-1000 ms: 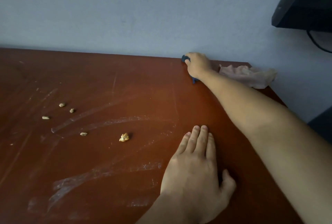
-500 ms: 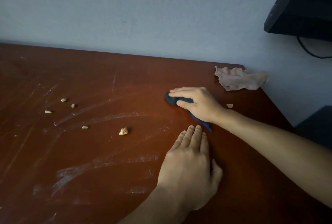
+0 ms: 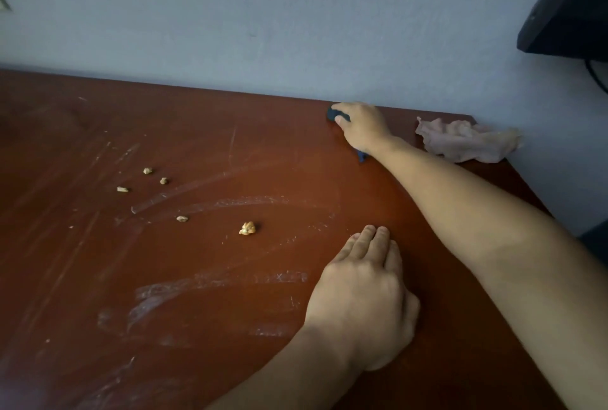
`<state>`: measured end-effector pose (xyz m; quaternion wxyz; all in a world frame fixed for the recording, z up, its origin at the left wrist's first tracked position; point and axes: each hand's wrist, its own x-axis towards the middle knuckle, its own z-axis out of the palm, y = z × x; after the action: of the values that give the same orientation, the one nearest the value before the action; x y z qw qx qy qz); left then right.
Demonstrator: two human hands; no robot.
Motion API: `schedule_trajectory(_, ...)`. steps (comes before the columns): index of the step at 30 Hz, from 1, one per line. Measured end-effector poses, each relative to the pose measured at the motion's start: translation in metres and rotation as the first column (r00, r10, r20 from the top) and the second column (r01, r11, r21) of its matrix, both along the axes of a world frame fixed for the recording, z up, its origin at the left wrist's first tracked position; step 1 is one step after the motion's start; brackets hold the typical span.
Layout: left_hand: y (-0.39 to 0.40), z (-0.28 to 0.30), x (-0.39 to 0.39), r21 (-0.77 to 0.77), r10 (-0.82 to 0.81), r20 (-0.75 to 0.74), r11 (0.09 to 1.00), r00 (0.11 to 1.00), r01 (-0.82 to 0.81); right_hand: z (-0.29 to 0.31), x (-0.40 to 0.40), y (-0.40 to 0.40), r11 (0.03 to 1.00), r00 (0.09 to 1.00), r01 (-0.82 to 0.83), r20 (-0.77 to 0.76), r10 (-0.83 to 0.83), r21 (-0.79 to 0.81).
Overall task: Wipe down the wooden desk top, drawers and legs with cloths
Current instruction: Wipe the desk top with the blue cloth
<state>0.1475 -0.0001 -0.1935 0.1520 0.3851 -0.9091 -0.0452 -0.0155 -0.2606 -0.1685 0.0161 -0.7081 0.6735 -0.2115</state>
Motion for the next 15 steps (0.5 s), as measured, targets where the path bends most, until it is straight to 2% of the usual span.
schedule_trajectory(3,0.0,0.005,0.003,0.003,0.0,0.005,1.0,1.0,0.0,-0.002,0.01,0.043,0.991,0.989,-0.132,0.063,0.132,-0.008)
schedule_trajectory(6,0.003,0.003,0.002,-0.082,-0.016,-0.059,0.997,0.998,0.011,-0.007,0.015,0.089,0.981,0.974,-0.192,0.119,0.192,-0.013)
schedule_trajectory(9,0.007,0.002,0.003,-0.181,-0.03,-0.081,0.983,0.996,0.015,-0.008,0.019,0.13,0.982,0.967,-0.186,0.175,0.183,0.004)
schedule_trajectory(13,0.033,0.001,0.008,-0.268,0.002,0.023,0.964,1.0,0.004,-0.006,0.028,0.179,0.982,0.955,-0.182,0.247,0.166,0.044)
schedule_trajectory(15,0.05,-0.001,0.014,-0.269,0.015,0.013,0.963,1.0,-0.01,-0.006,0.032,0.2,0.983,0.946,-0.178,0.286,0.155,0.055)
